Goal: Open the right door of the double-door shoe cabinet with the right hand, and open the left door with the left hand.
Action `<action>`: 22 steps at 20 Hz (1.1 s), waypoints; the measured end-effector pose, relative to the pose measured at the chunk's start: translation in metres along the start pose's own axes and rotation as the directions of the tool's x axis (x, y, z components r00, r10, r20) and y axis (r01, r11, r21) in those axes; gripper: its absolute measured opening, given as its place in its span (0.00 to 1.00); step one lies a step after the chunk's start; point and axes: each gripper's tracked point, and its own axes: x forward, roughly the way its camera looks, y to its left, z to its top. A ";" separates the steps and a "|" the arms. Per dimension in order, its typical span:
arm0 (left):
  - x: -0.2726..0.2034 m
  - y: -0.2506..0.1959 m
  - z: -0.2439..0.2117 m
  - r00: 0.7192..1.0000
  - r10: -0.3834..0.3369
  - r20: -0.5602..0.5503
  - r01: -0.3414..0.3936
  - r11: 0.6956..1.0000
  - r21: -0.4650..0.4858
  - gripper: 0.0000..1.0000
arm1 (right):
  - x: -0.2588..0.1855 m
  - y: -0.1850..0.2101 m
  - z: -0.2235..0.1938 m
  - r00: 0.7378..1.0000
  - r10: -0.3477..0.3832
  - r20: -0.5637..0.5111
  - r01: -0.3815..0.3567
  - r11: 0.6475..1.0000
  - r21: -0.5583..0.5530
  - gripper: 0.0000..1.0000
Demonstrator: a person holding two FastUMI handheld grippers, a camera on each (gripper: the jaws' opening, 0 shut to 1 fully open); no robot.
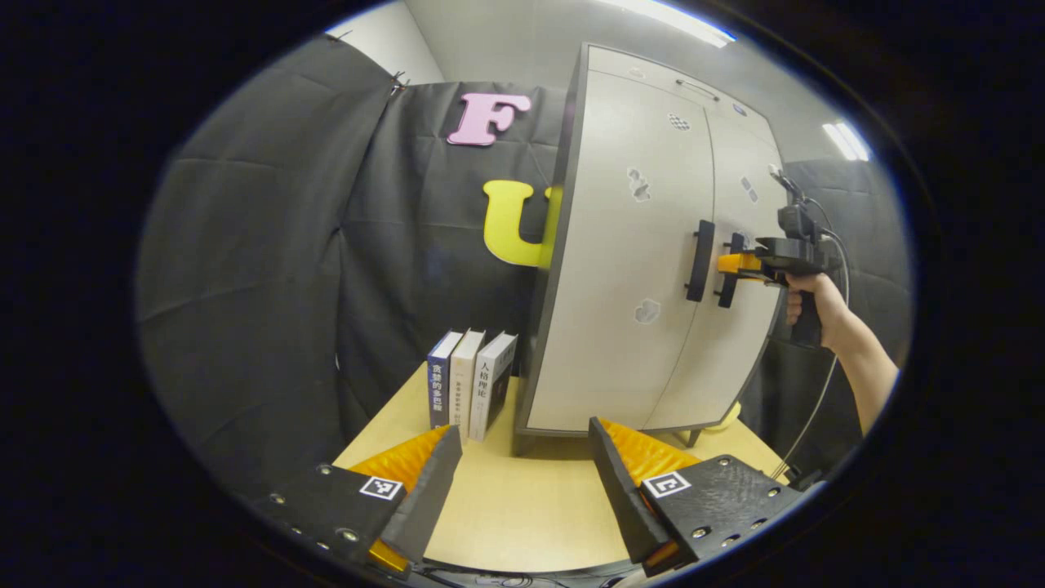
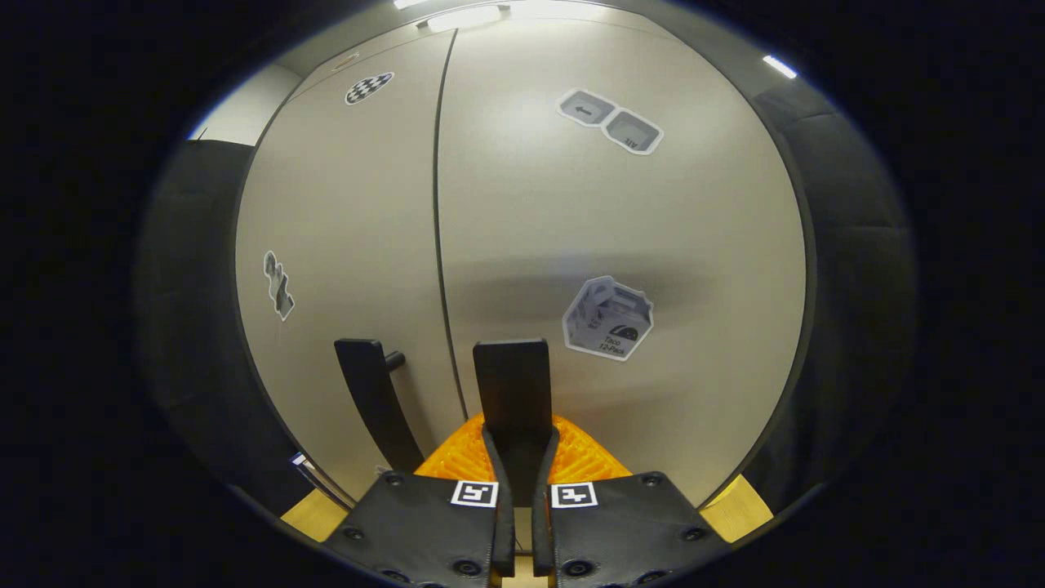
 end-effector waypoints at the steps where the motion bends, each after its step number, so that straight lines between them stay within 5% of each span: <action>1: 0.002 -0.003 0.000 1.000 -0.005 0.001 0.005 1.000 0.005 0.91 | -0.001 0.000 0.000 1.000 -0.003 0.000 0.003 1.000 0.000 0.10; 14: -0.002 -0.031 0.018 0.998 -0.033 0.051 0.032 0.999 0.024 0.92 | -0.030 -0.002 -0.003 0.995 0.097 -0.011 -0.097 0.995 -0.001 0.10; 22: -0.010 -0.080 0.038 0.996 -0.013 0.083 0.012 1.000 0.006 0.90 | -0.065 -0.013 -0.010 0.972 0.232 -0.032 -0.233 0.972 -0.014 0.10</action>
